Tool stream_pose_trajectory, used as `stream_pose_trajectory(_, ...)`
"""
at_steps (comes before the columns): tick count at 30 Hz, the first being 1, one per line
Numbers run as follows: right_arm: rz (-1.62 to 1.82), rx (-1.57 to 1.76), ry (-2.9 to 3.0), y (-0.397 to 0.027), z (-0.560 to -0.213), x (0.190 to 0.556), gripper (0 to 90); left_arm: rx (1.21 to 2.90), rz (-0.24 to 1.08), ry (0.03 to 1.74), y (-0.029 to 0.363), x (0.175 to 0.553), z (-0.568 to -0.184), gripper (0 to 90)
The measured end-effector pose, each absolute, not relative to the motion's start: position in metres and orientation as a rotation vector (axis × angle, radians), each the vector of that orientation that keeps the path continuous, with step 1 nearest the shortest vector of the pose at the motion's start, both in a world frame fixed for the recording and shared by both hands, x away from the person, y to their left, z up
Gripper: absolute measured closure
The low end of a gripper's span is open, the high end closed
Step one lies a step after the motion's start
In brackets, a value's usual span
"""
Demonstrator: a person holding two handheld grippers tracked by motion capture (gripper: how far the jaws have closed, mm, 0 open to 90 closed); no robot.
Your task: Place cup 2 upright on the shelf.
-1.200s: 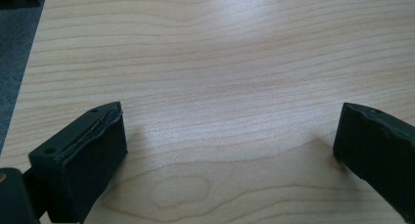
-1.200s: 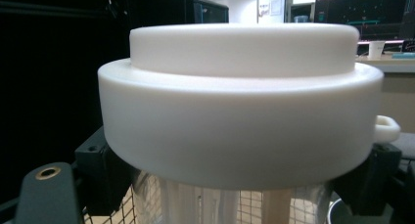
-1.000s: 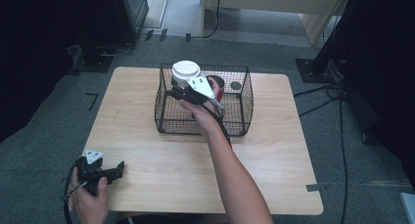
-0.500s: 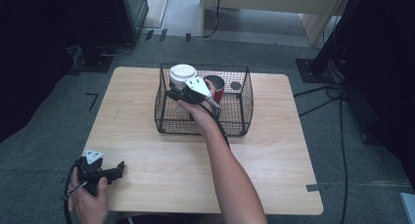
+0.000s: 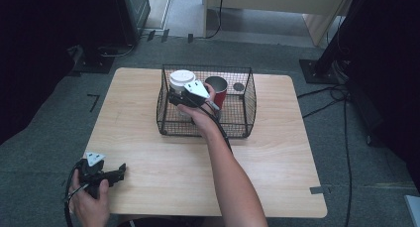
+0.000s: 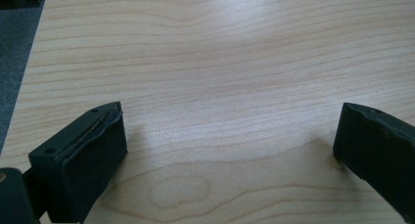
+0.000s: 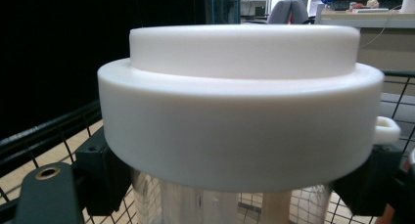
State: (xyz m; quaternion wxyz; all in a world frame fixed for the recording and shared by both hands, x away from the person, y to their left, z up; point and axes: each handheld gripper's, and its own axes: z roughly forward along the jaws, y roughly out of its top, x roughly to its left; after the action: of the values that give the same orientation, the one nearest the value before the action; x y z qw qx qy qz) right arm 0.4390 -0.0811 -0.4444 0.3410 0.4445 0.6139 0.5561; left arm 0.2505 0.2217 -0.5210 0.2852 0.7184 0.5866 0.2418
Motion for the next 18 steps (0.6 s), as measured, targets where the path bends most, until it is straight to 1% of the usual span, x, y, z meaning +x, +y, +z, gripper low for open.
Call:
stream_pose_trajectory(12, 1.398, 1.159, 1.641, -0.0847, -0.4467, 0.4397, 15.4, 1.921, 0.646, 1.569, 0.2217, 0.2505, -0.5210, 0.0)
stream_pose_trajectory(14, 1.403, 1.146, 1.655, -0.0860, -0.4466, 0.4391, 13.3, 1.922, 0.646, 1.568, 0.2217, 0.2505, -0.5210, 0.0)
stream_pose_trajectory(16, 1.402, 1.134, 1.661, -0.0873, -0.4460, 0.4384, 6.8, 1.922, 0.646, 1.568, 0.2217, 0.2506, -0.5209, 0.0)
stream_pose_trajectory(18, 1.407, 1.125, 1.679, -0.0887, -0.4458, 0.4376, 3.6, 1.921, 0.646, 1.569, 0.2217, 0.2505, -0.5210, 0.0)
